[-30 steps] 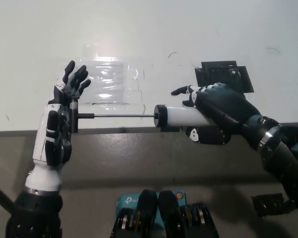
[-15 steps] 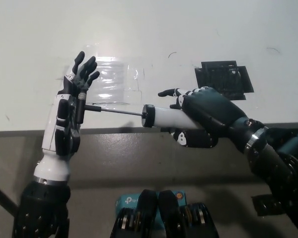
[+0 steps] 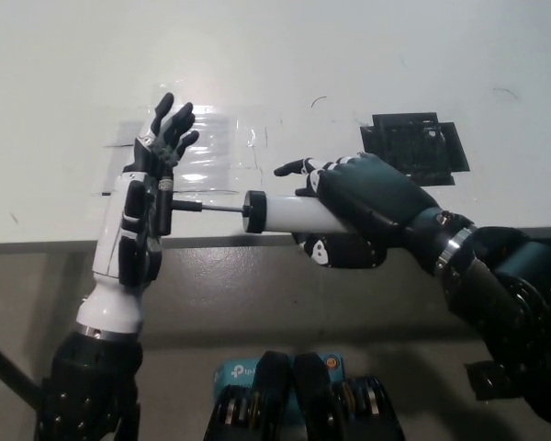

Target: The robot uses right hand to pick up a small white air pumper and uses its left hand to compress it, and then puts it on the desk

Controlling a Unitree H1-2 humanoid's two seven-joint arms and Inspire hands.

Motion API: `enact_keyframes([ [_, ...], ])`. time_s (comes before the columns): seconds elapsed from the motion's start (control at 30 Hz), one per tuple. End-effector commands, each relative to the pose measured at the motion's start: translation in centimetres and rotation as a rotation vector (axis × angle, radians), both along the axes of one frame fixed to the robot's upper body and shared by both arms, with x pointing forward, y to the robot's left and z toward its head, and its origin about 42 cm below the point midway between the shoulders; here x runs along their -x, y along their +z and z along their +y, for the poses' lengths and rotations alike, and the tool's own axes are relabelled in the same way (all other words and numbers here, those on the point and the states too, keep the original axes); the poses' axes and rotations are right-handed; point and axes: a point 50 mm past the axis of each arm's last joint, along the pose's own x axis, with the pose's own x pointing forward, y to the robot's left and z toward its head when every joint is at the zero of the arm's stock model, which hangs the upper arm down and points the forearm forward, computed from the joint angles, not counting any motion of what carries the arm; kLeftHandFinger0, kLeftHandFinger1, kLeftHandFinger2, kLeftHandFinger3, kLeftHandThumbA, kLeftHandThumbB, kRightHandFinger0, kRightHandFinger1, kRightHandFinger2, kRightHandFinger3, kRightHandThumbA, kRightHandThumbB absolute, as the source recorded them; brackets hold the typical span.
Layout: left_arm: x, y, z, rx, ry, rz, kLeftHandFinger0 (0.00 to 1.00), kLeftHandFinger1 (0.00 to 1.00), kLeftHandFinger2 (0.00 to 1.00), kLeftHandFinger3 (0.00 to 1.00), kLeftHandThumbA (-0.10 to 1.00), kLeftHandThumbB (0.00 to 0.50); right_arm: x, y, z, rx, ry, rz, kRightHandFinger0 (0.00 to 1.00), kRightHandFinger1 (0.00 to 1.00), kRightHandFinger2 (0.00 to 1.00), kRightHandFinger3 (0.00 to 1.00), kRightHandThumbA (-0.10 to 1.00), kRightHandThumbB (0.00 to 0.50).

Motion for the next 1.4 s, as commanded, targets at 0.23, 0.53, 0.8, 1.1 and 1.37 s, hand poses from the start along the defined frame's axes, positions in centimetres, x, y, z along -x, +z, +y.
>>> enact_keyframes([
  [0.23,0.6,1.4,-2.6,-0.043,-0.034,-0.067,1.00,1.00,1.00,1.00,1.00,0.270,-0.1,3.2,2.1,0.003,0.040,-0.094,0.00,0.45,0.84,0.79,-0.10,0.185],
  [0.53,0.8,1.2,-3.3,-0.047,-0.047,-0.063,1.00,1.00,1.00,1.00,1.00,0.260,-0.2,3.2,2.2,0.005,0.043,-0.099,0.00,0.27,0.62,0.47,-0.10,0.196],
  [0.8,1.0,0.7,-2.5,-0.056,-0.027,-0.036,1.00,1.00,1.00,1.00,1.00,0.292,-0.5,3.0,1.5,0.021,0.014,-0.113,0.00,0.38,0.87,0.63,-0.10,0.182],
  [1.1,0.3,-0.5,4.5,-0.053,0.139,-0.006,1.00,1.00,1.00,1.00,1.00,0.256,-4.7,5.1,-5.3,0.011,-0.149,-0.060,0.01,0.51,0.84,0.75,-0.10,0.122],
  [1.37,0.9,-2.7,8.8,-0.063,0.223,0.034,1.00,1.00,1.00,1.00,1.00,0.237,-11.0,8.2,-9.8,-0.002,-0.342,0.004,0.05,0.55,0.84,1.00,-0.10,0.144],
])
